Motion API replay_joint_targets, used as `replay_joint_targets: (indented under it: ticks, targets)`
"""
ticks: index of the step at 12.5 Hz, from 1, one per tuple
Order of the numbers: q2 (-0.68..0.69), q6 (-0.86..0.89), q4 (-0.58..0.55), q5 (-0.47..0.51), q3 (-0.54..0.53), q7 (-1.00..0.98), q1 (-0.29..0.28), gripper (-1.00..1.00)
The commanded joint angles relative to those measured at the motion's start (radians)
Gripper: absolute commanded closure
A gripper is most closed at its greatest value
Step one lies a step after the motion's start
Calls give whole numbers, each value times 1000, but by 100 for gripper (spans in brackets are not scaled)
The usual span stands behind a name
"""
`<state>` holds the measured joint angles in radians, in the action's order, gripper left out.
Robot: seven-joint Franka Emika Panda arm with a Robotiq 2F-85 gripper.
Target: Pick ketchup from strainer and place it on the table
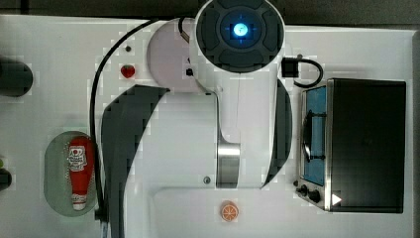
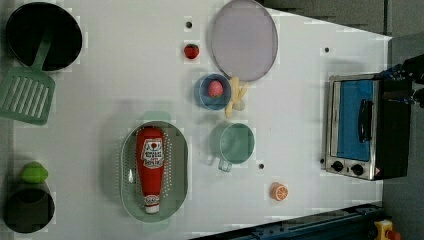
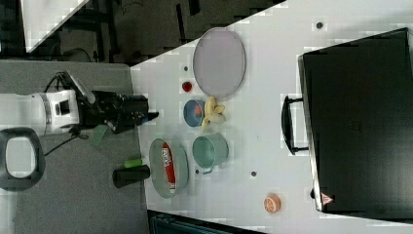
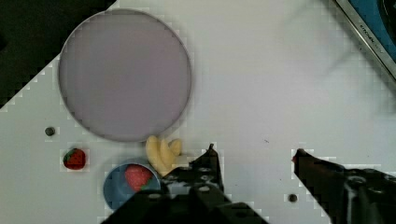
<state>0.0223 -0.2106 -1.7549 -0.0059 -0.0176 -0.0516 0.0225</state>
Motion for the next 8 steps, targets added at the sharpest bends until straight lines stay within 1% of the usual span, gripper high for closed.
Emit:
replay_joint_targets:
  ticks: [1, 2, 3, 5, 8]
  targets:
    - [-218, 112, -141, 40, -46, 37, 104, -58]
    - [-216, 112, -141, 40, -56, 37, 101, -81]
    - [-213, 111, -141, 44, -74, 37, 95, -99]
    - [-201, 105, -141, 50, -136, 37, 73, -100]
    - [-169, 73, -140, 50, -272, 38, 39, -100]
